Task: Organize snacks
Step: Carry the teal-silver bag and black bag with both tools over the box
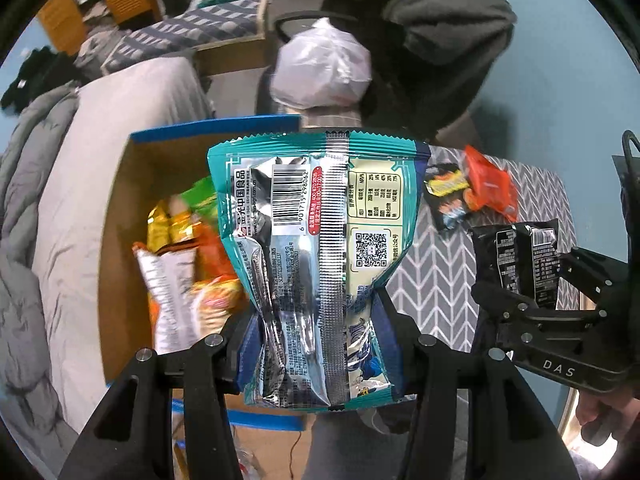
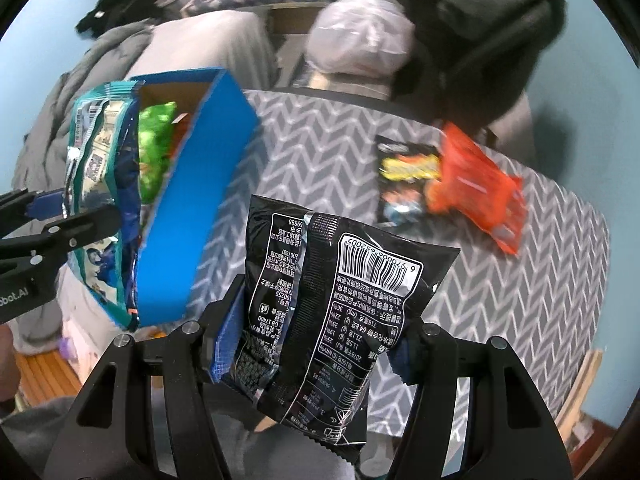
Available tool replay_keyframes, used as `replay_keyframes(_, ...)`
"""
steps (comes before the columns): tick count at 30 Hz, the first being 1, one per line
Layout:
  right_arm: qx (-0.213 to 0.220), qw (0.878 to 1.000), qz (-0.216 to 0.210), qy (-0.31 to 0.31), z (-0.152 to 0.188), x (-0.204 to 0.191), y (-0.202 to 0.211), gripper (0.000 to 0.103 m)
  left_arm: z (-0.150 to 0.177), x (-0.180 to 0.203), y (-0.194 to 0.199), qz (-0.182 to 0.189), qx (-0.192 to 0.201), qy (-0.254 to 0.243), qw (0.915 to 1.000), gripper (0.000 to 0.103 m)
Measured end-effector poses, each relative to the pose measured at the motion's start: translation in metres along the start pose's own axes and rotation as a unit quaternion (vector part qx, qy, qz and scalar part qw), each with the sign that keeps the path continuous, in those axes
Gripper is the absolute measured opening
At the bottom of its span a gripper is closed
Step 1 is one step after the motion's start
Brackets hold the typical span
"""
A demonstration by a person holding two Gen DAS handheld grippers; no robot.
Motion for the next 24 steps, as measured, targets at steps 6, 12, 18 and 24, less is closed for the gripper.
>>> replay_keyframes(6,-0.006,0.999,-0.021,0.039,-0.019,-0.042,-0.014,0.062,0.009,-0.041,-0.001,-0.01,-0.003,0.039,0.9992,0.052)
replay_keyframes(12,-0.011,0.997,-0.04,0.068,-0.037,-0.08,-0.027,0.062,0.014,-0.077,-0.001,-0.027,0.0,0.067,0.9974,0.052)
replay_keyframes(18,-0.014,0.995,-0.051,0.089,-0.051,-0.111,-0.04,0.062,0.02,-0.108,-0.011,-0.042,-0.007,0.084,0.9956,0.052)
replay_keyframes(24,-0.024,0.992,-0.061,0.103,-0.06,-0.14,-0.053,0.062,0.023,-0.126,-0.022,-0.053,-0.015,0.085,0.9948,0.052)
Point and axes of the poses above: each gripper's, at about its wrist camera, not at the fingertips, and y roughly against the way its jaws point, x to its right, z to its underside, the point moved 7 cm from there along -y, roughly the way its jaws point, and after that the axes turned 5 degrees about -z, right-handed, at the moved point
